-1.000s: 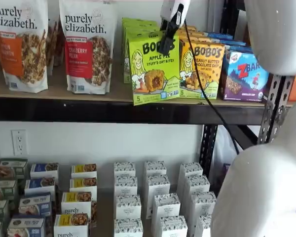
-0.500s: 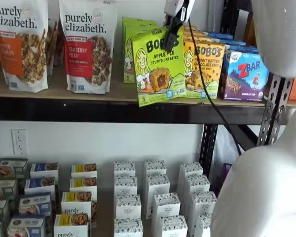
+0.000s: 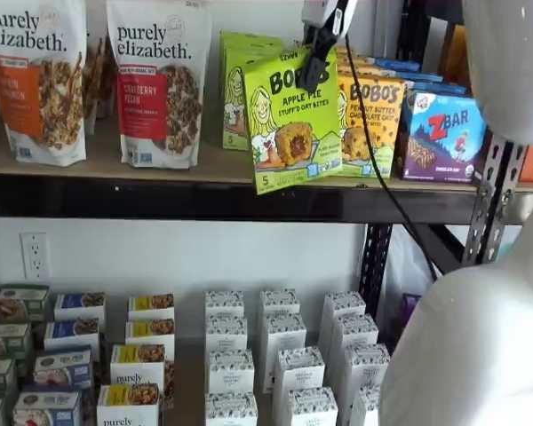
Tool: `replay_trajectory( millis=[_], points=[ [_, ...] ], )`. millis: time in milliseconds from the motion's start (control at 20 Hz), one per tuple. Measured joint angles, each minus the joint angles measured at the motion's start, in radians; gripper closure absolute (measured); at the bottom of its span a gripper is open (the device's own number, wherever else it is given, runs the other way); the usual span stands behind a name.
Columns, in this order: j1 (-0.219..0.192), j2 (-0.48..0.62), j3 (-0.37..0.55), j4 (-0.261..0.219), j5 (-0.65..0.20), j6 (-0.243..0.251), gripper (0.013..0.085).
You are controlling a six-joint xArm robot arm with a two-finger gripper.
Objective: Pick the green box on the top shelf, the fourth from the left
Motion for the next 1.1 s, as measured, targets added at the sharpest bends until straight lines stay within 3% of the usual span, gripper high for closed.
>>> replay_trajectory(
  millis=[250, 750, 1100],
  points=[
    [-0.022, -0.031, 0.032, 0.006, 0.010, -0.019, 0.0770],
    [-0.105, -0.082, 0.069, 0.006, 0.062, -0.094, 0.0770],
    [-0.144, -0.124, 0.124, 0.022, 0.052, -0.131, 0.0770]
  ],
)
